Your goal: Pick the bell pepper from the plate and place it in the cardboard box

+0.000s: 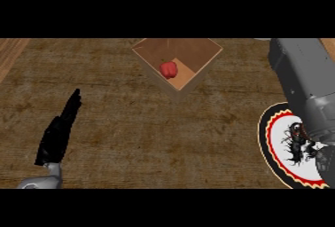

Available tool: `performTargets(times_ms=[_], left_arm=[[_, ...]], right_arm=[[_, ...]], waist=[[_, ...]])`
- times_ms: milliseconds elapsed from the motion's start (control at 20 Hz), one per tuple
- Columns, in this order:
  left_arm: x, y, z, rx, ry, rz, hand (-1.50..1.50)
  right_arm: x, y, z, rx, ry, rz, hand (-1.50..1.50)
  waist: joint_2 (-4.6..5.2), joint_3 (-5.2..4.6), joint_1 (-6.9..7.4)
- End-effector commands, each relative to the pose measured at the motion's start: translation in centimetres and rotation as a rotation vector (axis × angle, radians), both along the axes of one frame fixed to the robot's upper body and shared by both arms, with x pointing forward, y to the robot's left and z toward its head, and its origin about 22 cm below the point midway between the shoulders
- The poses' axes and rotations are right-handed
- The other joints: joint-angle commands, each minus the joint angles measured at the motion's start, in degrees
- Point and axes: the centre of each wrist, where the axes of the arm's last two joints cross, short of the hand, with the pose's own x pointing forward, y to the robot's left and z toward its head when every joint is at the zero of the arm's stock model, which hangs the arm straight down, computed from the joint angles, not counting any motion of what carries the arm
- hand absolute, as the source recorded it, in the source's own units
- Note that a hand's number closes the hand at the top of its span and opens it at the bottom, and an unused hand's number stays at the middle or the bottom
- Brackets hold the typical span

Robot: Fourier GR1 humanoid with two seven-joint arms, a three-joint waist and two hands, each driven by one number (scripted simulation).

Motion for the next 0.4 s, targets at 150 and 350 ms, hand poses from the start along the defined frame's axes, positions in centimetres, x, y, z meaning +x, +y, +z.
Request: performTargets(times_ms=[150,350], left_arm=[[-0.5,0.0,0.4,-0.007,-0.004,-0.009,0.00],[0.0,-0.9,-0.1,0.008,-0.003,-0.020,0.00]], right_arm=[[-2.1,-10.5,0.2,0.057,-0.026,-0.062,-1.50],[-3.4,-14.3,0.8,0.028,-0.018,-0.016,-1.50]], waist=[[0.19,0.09,0.52],[0.23,0.10,0.24]])
